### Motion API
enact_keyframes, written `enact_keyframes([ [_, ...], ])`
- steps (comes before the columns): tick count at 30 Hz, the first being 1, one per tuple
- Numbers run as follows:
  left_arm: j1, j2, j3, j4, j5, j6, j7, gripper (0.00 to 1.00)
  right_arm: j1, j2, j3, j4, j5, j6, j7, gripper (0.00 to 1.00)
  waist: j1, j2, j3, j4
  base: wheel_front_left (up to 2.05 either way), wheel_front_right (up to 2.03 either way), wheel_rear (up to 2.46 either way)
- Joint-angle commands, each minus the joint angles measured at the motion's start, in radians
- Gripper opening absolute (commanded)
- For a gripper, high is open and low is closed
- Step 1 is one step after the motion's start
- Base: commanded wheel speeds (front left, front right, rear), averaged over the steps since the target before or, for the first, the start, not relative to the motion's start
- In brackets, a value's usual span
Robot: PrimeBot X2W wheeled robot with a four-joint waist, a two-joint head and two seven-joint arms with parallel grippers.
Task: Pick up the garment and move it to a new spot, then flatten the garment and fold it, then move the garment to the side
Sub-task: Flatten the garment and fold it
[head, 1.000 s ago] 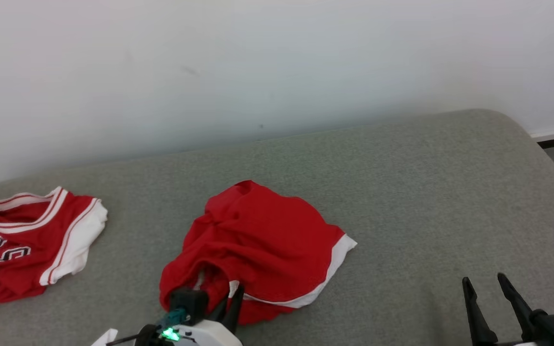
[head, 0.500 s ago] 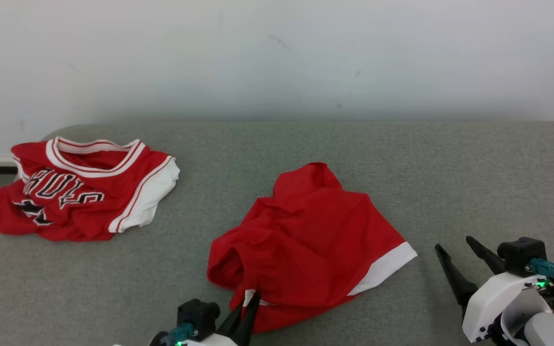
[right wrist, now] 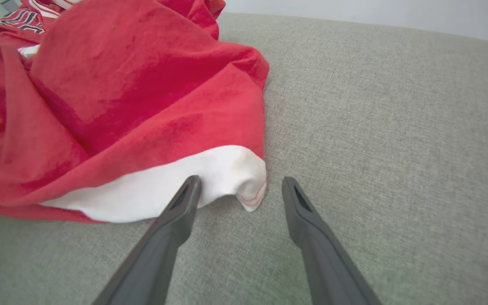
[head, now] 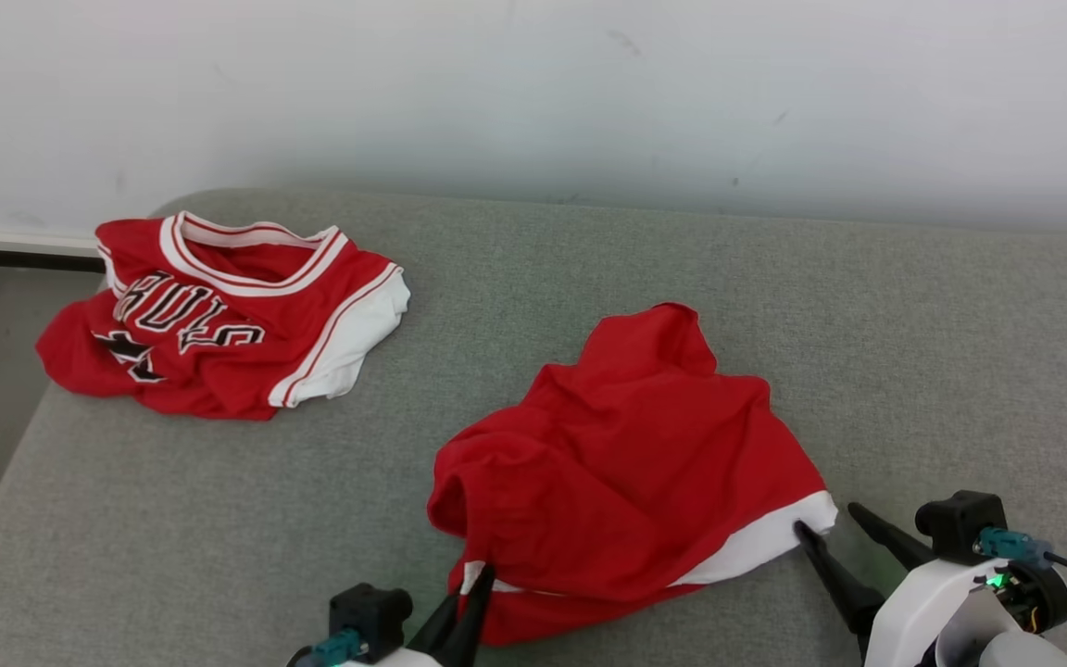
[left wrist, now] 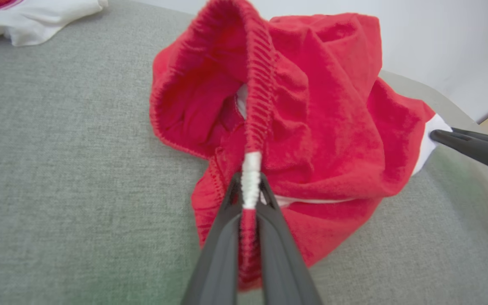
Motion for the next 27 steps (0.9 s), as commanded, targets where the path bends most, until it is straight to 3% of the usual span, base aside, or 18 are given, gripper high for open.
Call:
enact_keyframes([
  [1, -0.002, 0.012, 0.005, 0.003, -0.006, 0.003, -0.006, 0.00, -0.010, -0.005, 0.006, 0.008, 0.011, -0.002, -0.006, 1.00, 0.0000, 0.0000, 0.000, -0.002, 0.00, 0.00, 0.00],
  [11, -0.022, 0.031, 0.009, 0.011, -0.006, 0.014, -0.015, 0.00, -0.052, -0.002, 0.069, 0.056, 0.070, -0.002, -0.056, 1.00, 0.0000, 0.0000, 0.014, 0.008, 0.00, 0.00, 0.00],
  [22, -0.035, 0.021, -0.009, 0.020, -0.019, 0.012, -0.019, 0.00, -0.077, 0.026, 0.152, 0.127, 0.110, -0.002, -0.038, 1.00, 0.0000, 0.0000, 0.040, 0.031, 0.00, 0.00, 0.00],
  [23, -0.035, 0.020, -0.011, 0.021, -0.018, 0.012, -0.020, 0.00, -0.079, 0.026, 0.160, 0.127, 0.112, -0.001, -0.044, 0.95, 0.0000, 0.0000, 0.040, 0.033, 0.00, 0.00, 0.00],
  [24, -0.034, 0.019, -0.013, 0.020, -0.024, 0.009, -0.020, 0.00, -0.082, 0.026, 0.157, 0.130, 0.120, -0.001, -0.061, 0.28, 0.0000, 0.0000, 0.040, 0.034, 0.00, 0.00, 0.00],
  [25, -0.033, 0.017, -0.014, 0.019, -0.028, 0.005, -0.021, 0.00, -0.083, 0.027, 0.158, 0.134, 0.130, -0.001, -0.063, 0.00, 0.0000, 0.0000, 0.040, 0.035, 0.00, 0.00, 0.00],
  [27, -0.031, 0.015, -0.016, 0.014, -0.042, 0.000, -0.020, 0.00, -0.091, 0.021, 0.161, 0.131, 0.145, -0.001, -0.076, 0.00, 0.0000, 0.0000, 0.036, 0.033, 0.00, 0.00, 0.00],
])
